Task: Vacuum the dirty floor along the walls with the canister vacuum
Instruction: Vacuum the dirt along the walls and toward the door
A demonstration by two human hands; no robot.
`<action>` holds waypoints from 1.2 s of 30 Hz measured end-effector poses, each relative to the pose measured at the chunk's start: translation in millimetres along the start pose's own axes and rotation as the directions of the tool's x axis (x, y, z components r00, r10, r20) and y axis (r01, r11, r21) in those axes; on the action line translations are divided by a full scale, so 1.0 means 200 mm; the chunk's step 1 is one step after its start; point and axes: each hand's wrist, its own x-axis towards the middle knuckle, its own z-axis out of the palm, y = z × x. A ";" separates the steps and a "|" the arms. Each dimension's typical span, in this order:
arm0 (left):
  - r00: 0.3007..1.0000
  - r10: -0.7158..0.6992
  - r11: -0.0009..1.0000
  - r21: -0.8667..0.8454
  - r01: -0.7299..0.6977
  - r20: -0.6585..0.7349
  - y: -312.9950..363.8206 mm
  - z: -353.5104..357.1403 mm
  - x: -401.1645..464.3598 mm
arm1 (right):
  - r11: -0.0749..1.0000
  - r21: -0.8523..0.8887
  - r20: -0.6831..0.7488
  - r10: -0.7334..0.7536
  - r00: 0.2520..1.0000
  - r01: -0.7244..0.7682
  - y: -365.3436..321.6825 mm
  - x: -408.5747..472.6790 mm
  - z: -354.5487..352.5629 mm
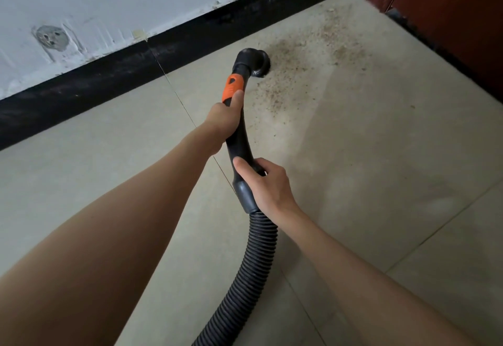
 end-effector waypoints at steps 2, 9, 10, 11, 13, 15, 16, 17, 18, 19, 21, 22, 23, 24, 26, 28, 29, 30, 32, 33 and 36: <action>1.000 -0.001 1.000 0.001 0.001 -0.007 -0.02 -0.04 -0.02 | 1.000 -0.015 0.022 0.005 1.000 -0.005 0.00 -0.02 0.03; 0.997 -0.067 0.993 -0.100 0.063 -0.040 -0.20 -0.25 -0.13 | 0.992 -0.113 0.125 0.064 0.990 -0.050 -0.04 -0.17 0.19; 0.996 -0.079 0.991 -0.114 0.074 -0.040 -0.23 -0.28 -0.16 | 0.990 -0.132 0.134 0.072 0.988 -0.054 -0.04 -0.21 0.22; 0.996 -0.087 0.988 -0.129 0.082 -0.037 -0.26 -0.30 -0.20 | 0.987 -0.149 0.141 0.077 0.987 -0.056 -0.03 -0.24 0.24; 0.993 -0.109 0.984 -0.149 0.103 -0.034 -0.33 -0.34 -0.27 | 0.981 -0.189 0.158 0.071 0.985 -0.041 0.00 -0.33 0.28; 0.990 -0.132 0.977 -0.176 0.121 -0.054 -0.42 -0.35 -0.36 | 0.968 -0.252 0.177 0.064 0.982 -0.017 0.04 -0.41 0.31; 0.988 -0.144 0.973 -0.193 0.130 -0.063 -0.47 -0.35 -0.40 | 0.958 -0.285 0.187 0.065 0.980 -0.009 0.07 -0.45 0.31; 0.985 -0.155 0.968 -0.208 0.138 -0.069 -0.51 -0.35 -0.44 | 0.949 -0.314 0.195 0.065 0.979 0.000 0.09 -0.49 0.31; 0.984 -0.164 0.966 -0.214 0.146 -0.069 -0.54 -0.34 -0.48 | 0.942 -0.336 0.201 0.065 0.978 0.006 0.12 -0.52 0.31; 0.983 -0.168 0.965 -0.216 0.149 -0.071 -0.57 -0.33 -0.51 | 0.937 -0.350 0.200 0.067 0.978 0.007 0.14 -0.55 0.31; 0.981 -0.178 0.961 -0.228 0.157 -0.073 -0.60 -0.32 -0.54 | 0.930 -0.367 0.196 0.062 0.979 0.015 0.16 -0.58 0.30; 0.981 -0.182 0.958 -0.235 0.161 -0.069 -0.60 -0.32 -0.56 | 0.929 -0.370 0.196 0.057 0.979 0.020 0.17 -0.59 0.30; 0.981 -0.180 0.957 -0.241 0.158 -0.069 -0.59 -0.31 -0.56 | 0.929 -0.369 0.194 0.054 0.980 0.022 0.17 -0.59 0.29; 0.981 -0.179 0.956 -0.246 0.158 -0.068 -0.59 -0.31 -0.57 | 0.933 -0.360 0.191 0.053 0.980 0.019 0.16 -0.60 0.28; 0.983 -0.175 0.957 -0.245 0.156 -0.060 -0.56 -0.30 -0.57 | 0.945 -0.326 0.186 0.054 0.981 0.010 0.15 -0.60 0.26; 0.985 -0.162 0.963 -0.226 0.145 -0.060 -0.52 -0.28 -0.56 | 0.960 -0.278 0.187 0.052 0.981 0.002 0.14 -0.60 0.25; 0.986 -0.153 0.968 -0.209 0.137 -0.063 -0.51 -0.27 -0.55 | 0.966 -0.257 0.188 0.050 0.981 0.000 0.13 -0.59 0.24; 0.987 -0.144 0.973 -0.189 0.129 -0.066 -0.49 -0.26 -0.54 | 0.971 -0.241 0.186 0.049 0.981 -0.002 0.13 -0.59 0.23; 0.990 -0.121 0.982 -0.154 0.108 -0.075 -0.45 -0.23 -0.52 | 0.977 -0.215 0.181 0.048 0.982 -0.008 0.12 -0.57 0.21; 0.991 -0.110 0.985 -0.143 0.099 -0.076 -0.43 -0.22 -0.51 | 0.979 -0.202 0.178 0.048 0.983 -0.011 0.11 -0.56 0.19; 0.993 -0.093 0.989 -0.122 0.084 -0.072 -0.37 -0.17 -0.48 | 0.985 -0.169 0.160 0.052 0.986 -0.024 0.11 -0.51 0.14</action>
